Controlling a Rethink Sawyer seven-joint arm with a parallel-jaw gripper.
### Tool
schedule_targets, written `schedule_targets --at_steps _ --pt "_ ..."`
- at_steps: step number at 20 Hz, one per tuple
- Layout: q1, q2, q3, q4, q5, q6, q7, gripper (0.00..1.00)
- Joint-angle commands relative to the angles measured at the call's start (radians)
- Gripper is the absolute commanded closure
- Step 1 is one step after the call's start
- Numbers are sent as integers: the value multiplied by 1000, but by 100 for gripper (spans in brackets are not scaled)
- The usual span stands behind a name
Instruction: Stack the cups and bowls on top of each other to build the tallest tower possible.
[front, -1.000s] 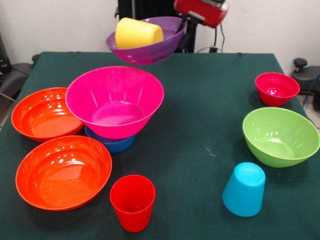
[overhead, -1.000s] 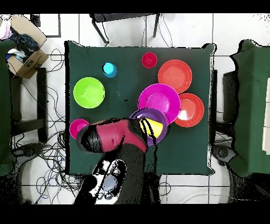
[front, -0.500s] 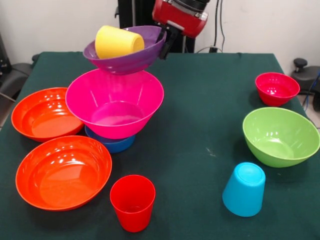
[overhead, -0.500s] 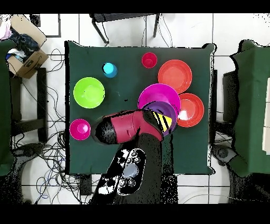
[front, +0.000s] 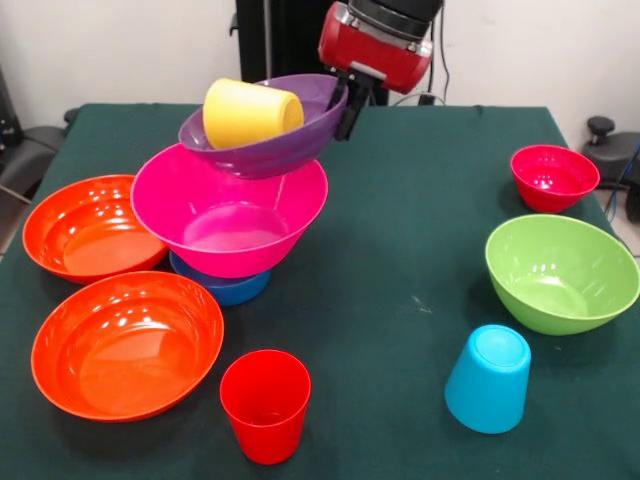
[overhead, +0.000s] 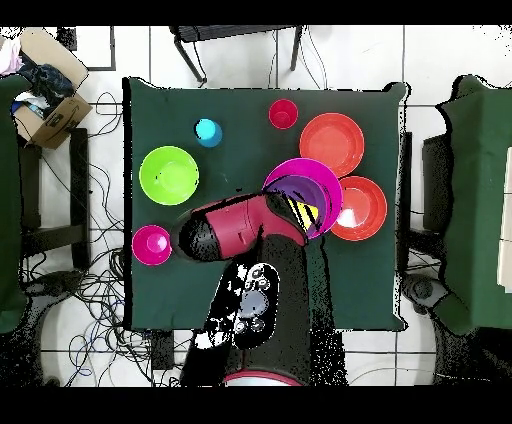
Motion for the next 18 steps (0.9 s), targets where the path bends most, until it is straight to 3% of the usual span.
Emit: schedule_targets --at_steps 1,18 --pt "-53 51 146 -40 -134 -107 -171 100" --pt "-30 111 100 -34 -186 -178 -33 100"
